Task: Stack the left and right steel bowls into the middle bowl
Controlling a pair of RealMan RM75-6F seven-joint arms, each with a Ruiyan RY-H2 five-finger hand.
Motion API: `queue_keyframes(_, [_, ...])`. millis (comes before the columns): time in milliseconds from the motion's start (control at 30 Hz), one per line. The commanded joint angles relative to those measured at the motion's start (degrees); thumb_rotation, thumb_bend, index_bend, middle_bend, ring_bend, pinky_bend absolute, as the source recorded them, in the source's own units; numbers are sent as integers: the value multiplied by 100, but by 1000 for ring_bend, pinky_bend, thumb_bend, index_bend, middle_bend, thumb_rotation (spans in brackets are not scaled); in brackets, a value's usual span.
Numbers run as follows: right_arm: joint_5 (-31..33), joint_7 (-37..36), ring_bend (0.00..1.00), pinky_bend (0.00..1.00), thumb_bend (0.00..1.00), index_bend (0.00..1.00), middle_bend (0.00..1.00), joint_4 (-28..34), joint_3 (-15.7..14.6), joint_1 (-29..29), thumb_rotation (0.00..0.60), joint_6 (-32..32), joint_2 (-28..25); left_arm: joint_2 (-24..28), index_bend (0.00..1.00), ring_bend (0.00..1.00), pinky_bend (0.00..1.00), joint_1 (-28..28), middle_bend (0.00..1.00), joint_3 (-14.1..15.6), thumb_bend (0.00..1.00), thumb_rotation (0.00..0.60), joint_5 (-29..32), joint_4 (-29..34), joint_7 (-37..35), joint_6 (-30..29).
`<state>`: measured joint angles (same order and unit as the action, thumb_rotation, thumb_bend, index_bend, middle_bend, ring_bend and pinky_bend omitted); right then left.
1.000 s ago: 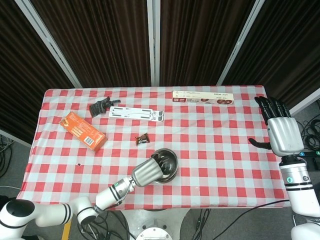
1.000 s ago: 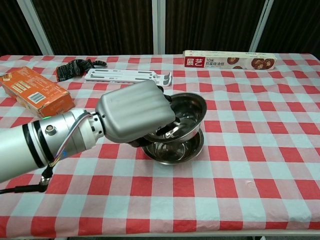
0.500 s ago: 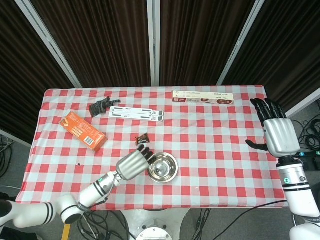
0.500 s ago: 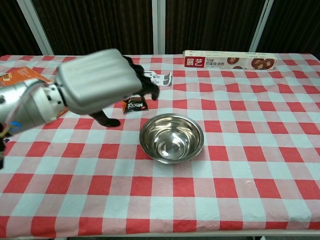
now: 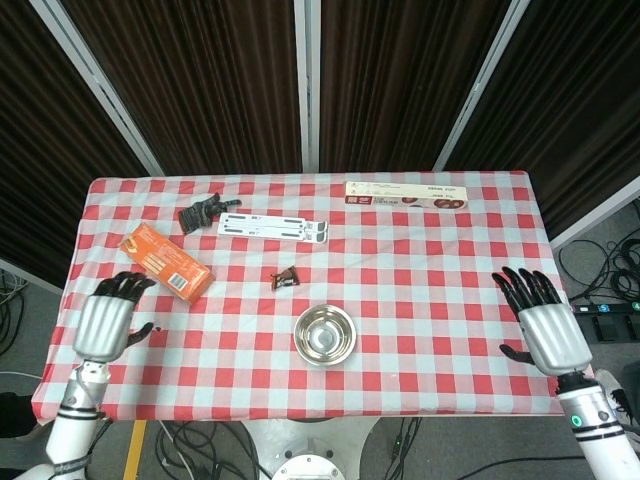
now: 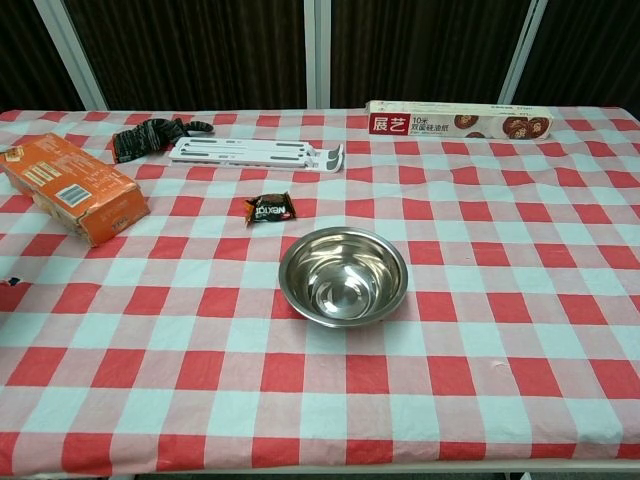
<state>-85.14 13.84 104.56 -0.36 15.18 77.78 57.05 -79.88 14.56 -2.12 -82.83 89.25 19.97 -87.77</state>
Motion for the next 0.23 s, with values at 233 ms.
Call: queue_keyframes(233, [-647, -520, 0, 54, 0, 0, 30, -856, -360, -688, 600, 742, 804, 165, 361, 264, 343, -731, 377, 391, 125, 600, 9, -288, -608, -457])
